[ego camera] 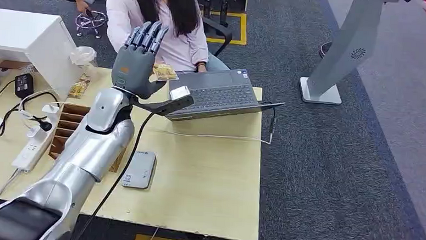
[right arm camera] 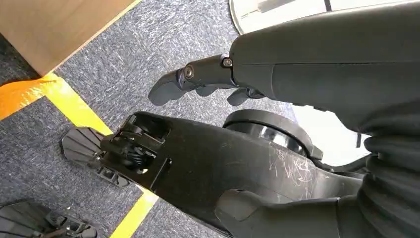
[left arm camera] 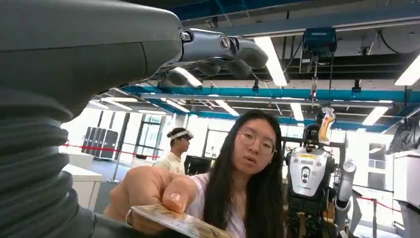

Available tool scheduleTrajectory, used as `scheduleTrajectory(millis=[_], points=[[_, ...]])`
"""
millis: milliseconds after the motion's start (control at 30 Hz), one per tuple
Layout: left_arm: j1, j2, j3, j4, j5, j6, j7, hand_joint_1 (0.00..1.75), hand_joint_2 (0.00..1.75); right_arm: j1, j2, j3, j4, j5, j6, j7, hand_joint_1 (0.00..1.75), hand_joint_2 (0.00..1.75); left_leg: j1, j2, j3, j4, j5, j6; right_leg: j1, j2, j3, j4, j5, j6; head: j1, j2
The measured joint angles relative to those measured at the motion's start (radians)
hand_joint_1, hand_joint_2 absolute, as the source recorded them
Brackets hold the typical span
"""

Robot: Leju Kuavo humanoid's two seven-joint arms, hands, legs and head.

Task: Pass the card to the sensor for recognition and then transmit it.

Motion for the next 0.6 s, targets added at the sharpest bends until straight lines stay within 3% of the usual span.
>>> scheduleTrajectory(millis=[600], points=[[0.006,-0.002,0.0,0.005,0.045,0.006,-0.071,1.75,1.75,0.0,0.0,0.0,0.0,0.005,0.005,-0.004,0.0,1.75,0.0,0.0,0.0,0.0,0.0,0.0,0.0,0.0,0.0,0.0,0.0,0.0,0.0,0.0]])
